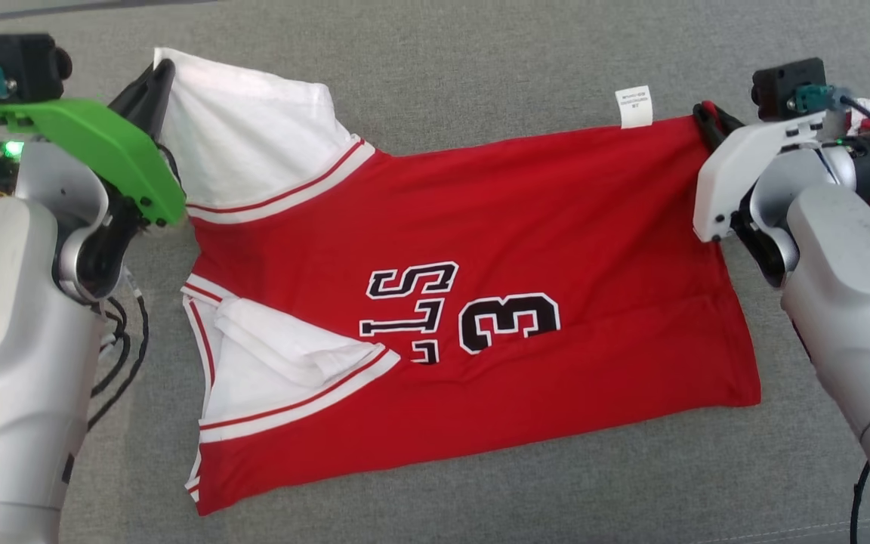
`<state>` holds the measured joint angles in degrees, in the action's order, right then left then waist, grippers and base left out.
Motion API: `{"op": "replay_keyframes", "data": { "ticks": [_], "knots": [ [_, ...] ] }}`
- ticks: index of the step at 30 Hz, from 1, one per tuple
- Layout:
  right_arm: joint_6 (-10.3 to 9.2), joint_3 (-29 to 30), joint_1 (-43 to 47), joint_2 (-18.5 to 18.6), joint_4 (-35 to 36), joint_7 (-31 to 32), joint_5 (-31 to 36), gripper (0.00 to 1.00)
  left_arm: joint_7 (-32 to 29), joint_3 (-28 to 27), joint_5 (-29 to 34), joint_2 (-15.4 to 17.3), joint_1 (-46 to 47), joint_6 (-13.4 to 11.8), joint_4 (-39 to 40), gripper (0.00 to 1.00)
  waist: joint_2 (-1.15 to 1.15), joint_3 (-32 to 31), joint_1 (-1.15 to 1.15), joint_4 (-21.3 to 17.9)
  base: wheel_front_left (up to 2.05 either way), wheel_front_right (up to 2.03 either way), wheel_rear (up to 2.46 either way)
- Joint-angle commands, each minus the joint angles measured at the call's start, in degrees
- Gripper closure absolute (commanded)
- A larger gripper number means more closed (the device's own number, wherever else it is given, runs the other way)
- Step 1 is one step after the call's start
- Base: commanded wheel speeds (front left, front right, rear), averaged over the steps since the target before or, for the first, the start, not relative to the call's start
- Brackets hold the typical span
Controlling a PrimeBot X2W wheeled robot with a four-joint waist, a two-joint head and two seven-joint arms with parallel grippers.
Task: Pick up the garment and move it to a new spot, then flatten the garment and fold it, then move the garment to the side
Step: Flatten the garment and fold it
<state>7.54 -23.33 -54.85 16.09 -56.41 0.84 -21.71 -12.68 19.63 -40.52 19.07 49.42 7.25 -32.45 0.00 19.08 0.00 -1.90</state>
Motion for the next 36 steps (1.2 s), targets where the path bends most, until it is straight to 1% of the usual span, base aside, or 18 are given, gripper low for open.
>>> {"op": "replay_keyframes", "data": {
  "ticks": [1,5,8,13,17,20,23,26,30,31,32,33,34,36],
  "knots": [
    [-0.12,-0.5,2.2,0.3,0.5,-1.6,-0.9,1.00,1.3,-0.3,-0.7,0.6,-2.3,0.0,1.3,1.00,0.00,-1.7,0.00,-0.3,0.00,0.00,0.00],
    [-0.12,-0.8,6.8,1.3,2.8,-6.0,-3.7,1.00,3.8,-1.0,-1.9,1.3,-9.7,-0.2,7.3,1.00,0.00,-4.1,0.00,0.1,0.00,0.00,0.00],
    [-0.12,-0.3,11.3,2.5,5.1,-9.2,-5.8,1.00,5.0,-1.8,-3.4,1.4,-17.1,-1.6,13.2,1.00,0.00,-6.0,0.00,0.7,0.00,0.00,0.00],
    [-0.12,3.5,20.5,3.7,9.0,-13.6,-8.9,1.00,7.3,-3.2,-5.1,0.6,-31.9,-6.1,23.2,1.00,0.00,-9.2,0.00,2.5,0.00,0.00,0.00],
    [-0.12,7.6,27.3,3.7,12.1,-14.8,-9.1,1.00,8.8,-2.9,-6.2,-0.9,-41.3,-8.8,28.2,1.00,0.00,-11.1,0.00,4.0,0.00,0.00,0.00],
    [-0.12,10.3,31.7,2.9,14.5,-15.1,-7.9,1.00,9.0,-1.7,-6.6,-2.1,-46.2,-9.9,29.9,1.00,0.00,-12.2,0.00,4.8,0.00,0.00,0.00],
    [-0.12,12.8,34.7,2.0,16.6,-14.7,-6.9,1.00,9.3,-0.8,-6.7,-3.0,-48.9,-10.6,30.0,1.00,0.00,-12.8,0.00,5.3,0.00,0.00,0.00],
    [-0.11,15.0,37.4,0.7,18.7,-13.6,-5.5,1.00,9.4,0.0,-6.9,-3.8,-50.4,-10.9,29.2,1.00,0.00,-13.3,0.00,5.5,0.00,0.00,0.00],
    [-0.11,17.4,39.6,-0.6,21.1,-11.8,-3.2,1.00,10.0,0.9,-6.9,-5.0,-50.4,-10.4,26.5,1.00,0.00,-13.8,0.00,5.5,0.00,0.00,0.00],
    [-0.11,17.9,40.1,-1.0,21.7,-11.4,-2.6,0.74,10.6,0.9,-6.6,-5.1,-50.2,-10.6,25.4,0.85,0.00,-13.9,0.00,5.4,0.00,0.00,0.00],
    [-0.11,18.4,40.6,-1.4,22.1,-11.1,-2.1,0.57,11.1,0.8,-6.2,-5.2,-50.0,-10.8,24.6,0.60,0.00,-14.1,0.00,5.3,0.00,0.00,0.00],
    [-0.11,19.1,41.2,-2.0,22.6,-10.8,-1.6,0.18,12.0,0.8,-5.8,-5.4,-49.8,-10.9,23.7,0.04,0.00,-14.2,0.00,5.2,0.00,0.00,0.00],
    [-0.11,19.8,41.8,-2.5,23.3,-10.6,-1.2,0.00,12.7,0.8,-5.5,-5.6,-49.7,-10.9,22.7,0.00,0.00,-14.4,0.00,5.1,0.00,0.00,0.00],
    [-0.11,21.2,42.9,-3.1,24.5,-10.4,-0.3,0.00,13.8,0.9,-5.2,-6.0,-49.9,-10.6,21.7,0.00,0.00,-14.8,0.00,5.0,0.00,0.00,0.00]
  ]
}}
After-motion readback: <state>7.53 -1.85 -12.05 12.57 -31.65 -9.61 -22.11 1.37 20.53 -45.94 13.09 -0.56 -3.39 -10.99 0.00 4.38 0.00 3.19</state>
